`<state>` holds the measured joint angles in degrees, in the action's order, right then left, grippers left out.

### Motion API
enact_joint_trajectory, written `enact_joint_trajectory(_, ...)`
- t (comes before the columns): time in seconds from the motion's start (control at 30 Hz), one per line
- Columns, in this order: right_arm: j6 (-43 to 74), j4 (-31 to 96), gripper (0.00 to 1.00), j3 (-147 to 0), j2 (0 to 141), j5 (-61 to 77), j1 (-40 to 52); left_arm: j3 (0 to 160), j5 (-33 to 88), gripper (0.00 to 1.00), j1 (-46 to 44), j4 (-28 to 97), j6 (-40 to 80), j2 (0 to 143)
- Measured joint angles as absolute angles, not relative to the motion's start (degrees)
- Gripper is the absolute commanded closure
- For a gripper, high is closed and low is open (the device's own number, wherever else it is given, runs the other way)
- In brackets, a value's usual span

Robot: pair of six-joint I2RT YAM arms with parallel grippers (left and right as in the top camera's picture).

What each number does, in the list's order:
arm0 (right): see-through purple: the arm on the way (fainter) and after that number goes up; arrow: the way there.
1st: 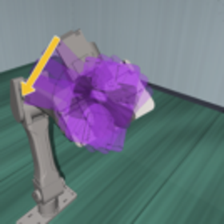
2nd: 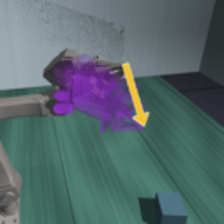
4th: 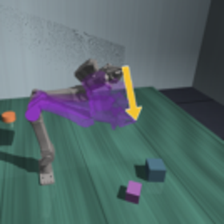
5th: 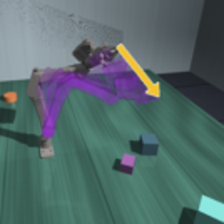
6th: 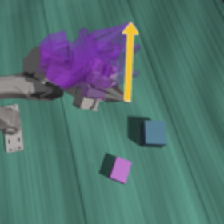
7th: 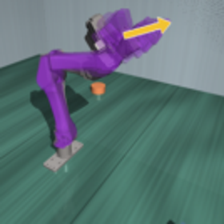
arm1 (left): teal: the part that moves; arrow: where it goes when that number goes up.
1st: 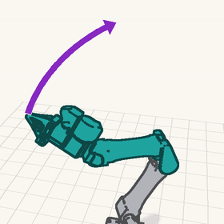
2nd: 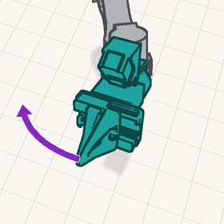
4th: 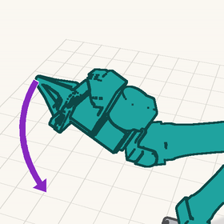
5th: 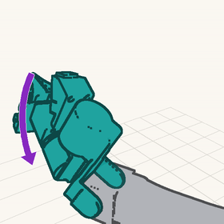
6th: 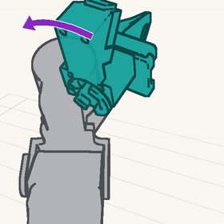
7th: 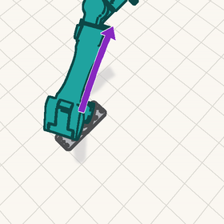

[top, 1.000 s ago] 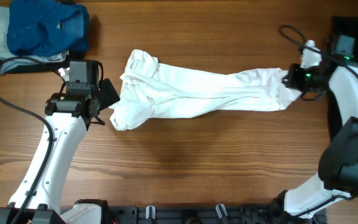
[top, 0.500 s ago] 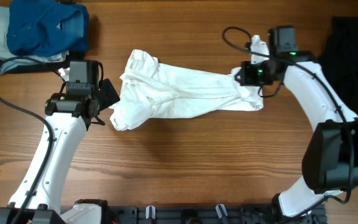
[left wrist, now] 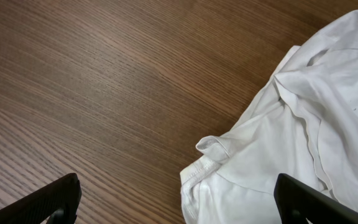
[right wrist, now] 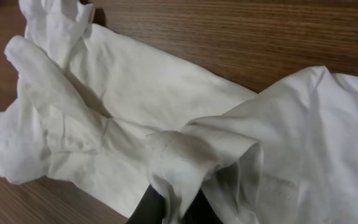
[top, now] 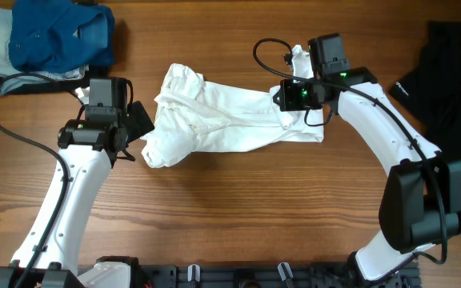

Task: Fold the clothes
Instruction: 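Lift the shirt's right end with the right gripper and fold it leftward, then release the right gripper and press the folded shirt with the left gripper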

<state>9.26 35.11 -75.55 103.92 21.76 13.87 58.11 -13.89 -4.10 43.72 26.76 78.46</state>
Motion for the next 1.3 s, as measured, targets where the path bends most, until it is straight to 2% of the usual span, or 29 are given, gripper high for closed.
enact_joint_trajectory(0.03,9.4,35.0,0.06,-75.5,103.9,21.8,14.2,58.1,-13.9,0.00,-4.1,43.7,26.8,78.5)
enact_joint_trajectory(0.07,9.9,34.8,0.00,-75.5,103.9,21.8,14.6,58.1,-13.9,0.00,-4.1,43.7,26.8,78.5)
enact_joint_trajectory(0.5,8.7,34.6,0.01,-75.5,99.9,24.9,14.7,58.1,-11.9,0.00,-4.1,43.1,25.9,78.5)
enact_joint_trajectory(0.7,6.3,36.5,0.00,-76.0,92.4,21.0,11.4,58.3,1.5,0.00,-3.0,33.6,16.6,82.4)
enact_joint_trajectory(0.93,4.6,40.3,0.00,-76.3,91.4,19.0,9.8,63.0,16.8,0.00,2.3,33.0,1.9,99.4)
enact_joint_trajectory(1.3,4.2,40.9,0.00,-76.3,91.4,19.0,9.8,66.8,24.1,0.00,3.5,32.8,-12.4,107.9)
